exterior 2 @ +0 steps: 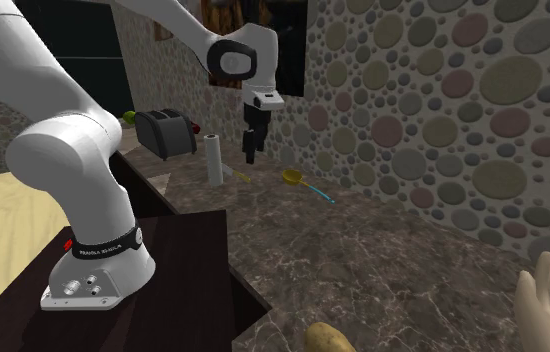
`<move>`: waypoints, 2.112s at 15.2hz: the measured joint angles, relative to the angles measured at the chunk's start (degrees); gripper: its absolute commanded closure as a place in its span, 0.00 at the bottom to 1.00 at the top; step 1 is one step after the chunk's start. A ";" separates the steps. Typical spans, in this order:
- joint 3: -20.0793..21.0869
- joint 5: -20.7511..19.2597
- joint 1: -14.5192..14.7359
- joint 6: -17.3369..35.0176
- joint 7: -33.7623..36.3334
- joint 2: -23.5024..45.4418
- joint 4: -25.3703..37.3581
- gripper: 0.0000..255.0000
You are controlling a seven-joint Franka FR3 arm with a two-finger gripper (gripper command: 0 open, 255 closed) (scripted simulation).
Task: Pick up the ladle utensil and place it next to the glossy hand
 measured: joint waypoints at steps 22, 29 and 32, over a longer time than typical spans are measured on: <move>-4.17 -27.40 10.87 25.86 54.86 51.52 34.31 0.00; -7.25 -28.93 13.87 27.71 58.59 58.71 40.56 0.00; -7.84 -29.36 14.52 28.63 58.93 60.80 41.76 0.00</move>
